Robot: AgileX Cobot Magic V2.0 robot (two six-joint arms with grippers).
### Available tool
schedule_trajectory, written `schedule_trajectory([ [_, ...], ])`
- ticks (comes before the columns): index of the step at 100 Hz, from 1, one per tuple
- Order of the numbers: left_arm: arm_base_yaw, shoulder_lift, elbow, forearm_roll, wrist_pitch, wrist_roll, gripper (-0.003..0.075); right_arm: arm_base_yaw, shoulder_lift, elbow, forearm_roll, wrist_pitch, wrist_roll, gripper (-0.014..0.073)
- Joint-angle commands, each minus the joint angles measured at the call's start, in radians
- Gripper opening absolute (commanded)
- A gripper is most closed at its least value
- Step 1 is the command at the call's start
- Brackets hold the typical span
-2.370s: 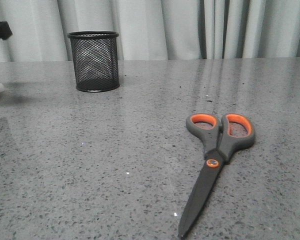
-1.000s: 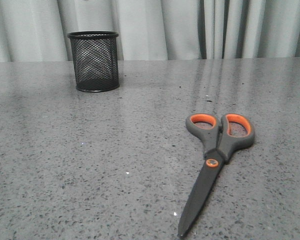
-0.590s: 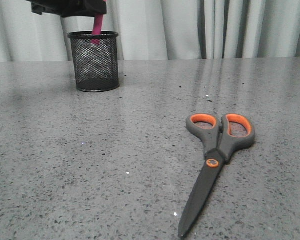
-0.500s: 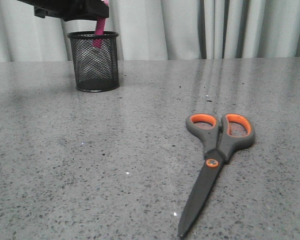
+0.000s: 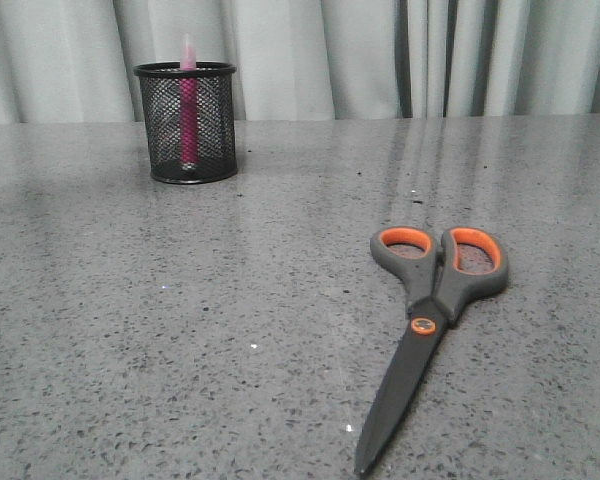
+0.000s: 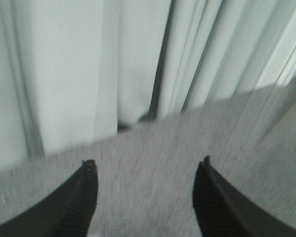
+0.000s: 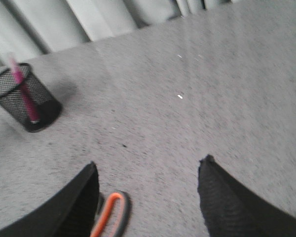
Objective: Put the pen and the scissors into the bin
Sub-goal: 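Lower the right gripper over the grey-and-orange scissors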
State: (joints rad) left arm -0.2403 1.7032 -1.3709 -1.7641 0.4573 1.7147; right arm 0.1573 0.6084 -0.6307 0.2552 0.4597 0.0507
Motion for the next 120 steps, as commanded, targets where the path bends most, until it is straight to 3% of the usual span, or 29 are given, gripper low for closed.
schedule_trajectory([
  [1, -0.001, -0.182, -0.030, 0.020, 0.059, 0.003, 0.0312, 0.058, 0.021, -0.102, 0.006, -0.058, -0.043, 0.0397],
  [31, -0.003, -0.570, -0.030, 0.157, 0.087, -0.046, 0.0281, 0.468, 0.307, -0.385, -0.051, 0.097, -0.074, 0.0370],
  [41, -0.003, -0.674, -0.030, 0.219, 0.079, -0.053, 0.0281, 0.543, 0.436, -0.449, -0.086, 0.175, 0.030, 0.0370],
  [69, -0.003, -0.889, 0.015, 0.284, -0.022, -0.053, 0.0281, 0.572, 0.638, -0.605, -0.158, 0.491, 0.176, 0.0377],
  [86, -0.005, -0.938, 0.072, 0.282, -0.049, -0.053, 0.0281, 0.572, 0.678, -0.614, -0.225, 0.583, 0.268, 0.0456],
  [100, -0.026, -0.962, 0.107, 0.278, -0.056, -0.071, 0.0281, 0.572, 0.716, -0.614, -0.225, 0.670, 0.325, 0.0458],
  [120, -0.086, -0.972, 0.123, 0.278, -0.061, -0.072, 0.0281, 0.572, 0.769, -0.614, -0.225, 0.679, 0.415, 0.0456],
])
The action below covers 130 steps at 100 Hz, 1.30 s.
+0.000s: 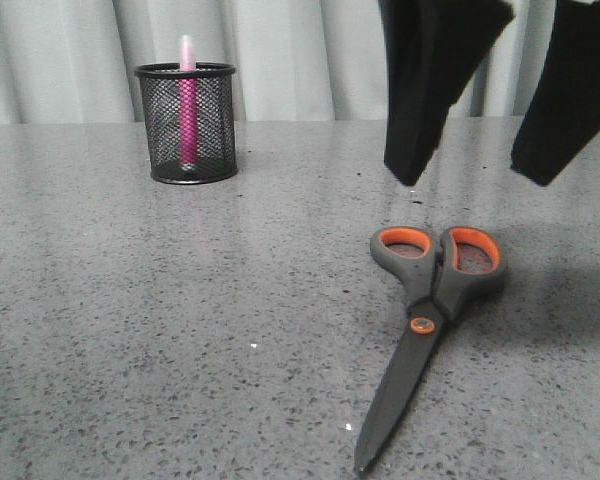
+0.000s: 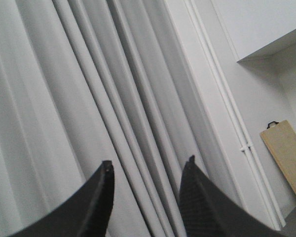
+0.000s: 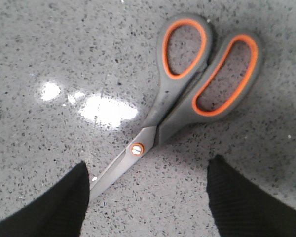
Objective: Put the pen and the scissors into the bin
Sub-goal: 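Lower the right gripper over the grey-and-orange scissors, then close the right gripper on the scissors and lift them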
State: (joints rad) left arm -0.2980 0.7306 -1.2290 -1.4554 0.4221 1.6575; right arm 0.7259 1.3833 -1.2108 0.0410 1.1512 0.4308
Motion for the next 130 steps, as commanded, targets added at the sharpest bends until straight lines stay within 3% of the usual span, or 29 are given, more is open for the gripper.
schedule_trajectory([
  [1, -0.031, 0.001, -0.019, -0.030, -0.026, -0.014, 0.0281, 0.003, -0.001, -0.034, -0.011, -0.010, 0.039, 0.0456],
  [42, -0.088, 0.001, -0.009, -0.030, -0.024, -0.014, 0.0281, 0.003, 0.130, -0.034, 0.034, 0.041, 0.129, 0.0456],
  [69, -0.089, -0.019, -0.002, -0.029, -0.016, -0.014, 0.0281, 0.003, 0.181, -0.034, 0.032, -0.073, 0.202, 0.0454],
  [109, -0.089, -0.044, -0.002, -0.025, -0.014, -0.014, 0.0281, -0.010, 0.244, -0.034, -0.009, -0.094, 0.259, 0.0451],
  [118, -0.089, -0.049, -0.002, -0.025, -0.014, -0.014, 0.0281, -0.010, 0.251, -0.034, -0.054, -0.085, 0.261, 0.0392],
  [130, -0.089, -0.049, -0.002, -0.025, -0.014, -0.014, 0.0281, -0.010, 0.251, -0.034, -0.123, -0.078, 0.261, 0.0217],
])
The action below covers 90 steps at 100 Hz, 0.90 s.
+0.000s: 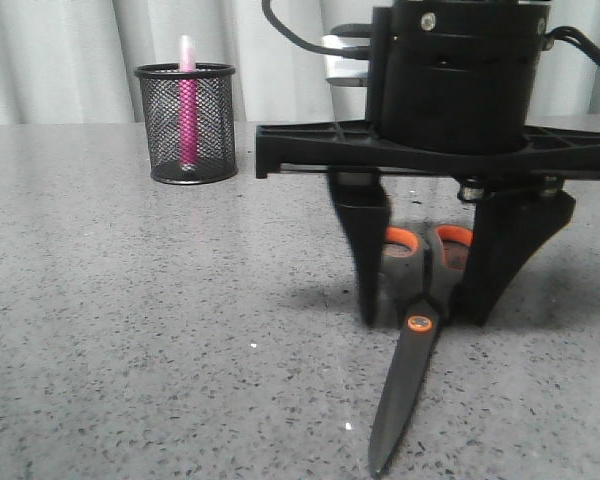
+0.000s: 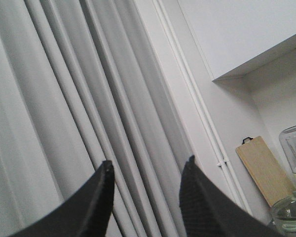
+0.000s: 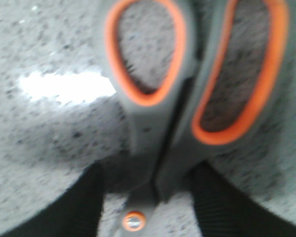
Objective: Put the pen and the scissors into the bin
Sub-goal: 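Close the right gripper on the scissors and lift them, then carry the scissors with the right gripper above the mesh cup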
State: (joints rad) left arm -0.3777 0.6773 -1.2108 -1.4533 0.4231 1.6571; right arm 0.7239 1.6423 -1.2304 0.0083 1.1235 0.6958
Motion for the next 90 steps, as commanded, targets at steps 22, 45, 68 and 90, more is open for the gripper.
schedule_trajectory([
  [22, -0.009, 0.004, -0.020, -0.027, -0.015, -0.014, 0.0281, -0.008, -0.008, -0.014, -0.172, -0.057, -0.004, -0.0074],
  [45, -0.009, 0.004, -0.020, -0.027, -0.015, -0.014, 0.0281, -0.008, -0.045, -0.040, -0.348, -0.116, -0.004, -0.0075],
  [68, -0.009, 0.004, -0.020, -0.027, -0.015, -0.014, 0.0281, -0.008, -0.125, -0.191, -0.556, -0.258, -0.004, -0.0075],
  [90, -0.009, 0.004, -0.020, -0.027, -0.015, -0.014, 0.0281, -0.008, -0.141, -0.310, -0.616, -0.728, -0.004, -0.0074],
])
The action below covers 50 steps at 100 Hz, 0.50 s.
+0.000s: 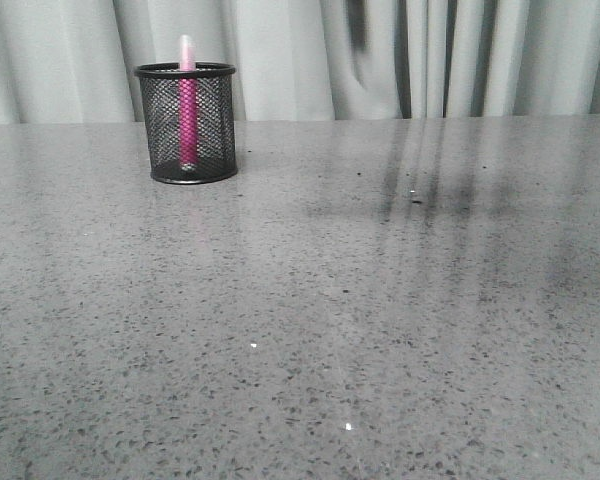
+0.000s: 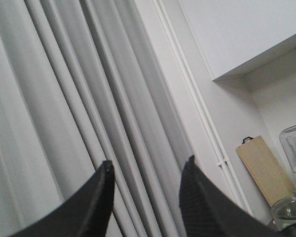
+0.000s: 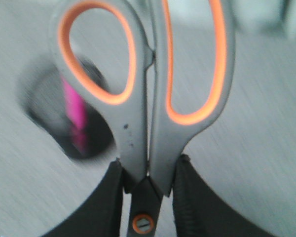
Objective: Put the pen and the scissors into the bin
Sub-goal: 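Carry the scissors with the right gripper above the mesh cup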
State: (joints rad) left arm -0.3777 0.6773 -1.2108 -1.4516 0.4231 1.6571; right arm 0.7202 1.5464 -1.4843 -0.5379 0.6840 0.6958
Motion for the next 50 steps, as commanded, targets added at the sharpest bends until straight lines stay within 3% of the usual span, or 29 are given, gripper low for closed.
schedule_trajectory([
  [1, -0.009, 0.004, -0.020, -0.029, -0.015, -0.014, 0.0281, -0.004, -0.043, -0.056, -0.072, -0.309, -0.004, -0.0074],
  [14, -0.009, 0.004, -0.020, -0.013, -0.015, -0.014, 0.0281, -0.004, 0.001, -0.056, -0.160, -0.614, -0.004, -0.0074],
  [23, -0.009, 0.004, -0.020, -0.005, -0.015, -0.014, 0.0281, -0.016, 0.057, -0.058, -0.232, -0.702, -0.004, -0.0074],
  [50, -0.009, 0.004, -0.020, -0.004, -0.006, -0.014, 0.0281, -0.125, 0.191, -0.060, -0.234, -1.027, -0.004, -0.0074],
])
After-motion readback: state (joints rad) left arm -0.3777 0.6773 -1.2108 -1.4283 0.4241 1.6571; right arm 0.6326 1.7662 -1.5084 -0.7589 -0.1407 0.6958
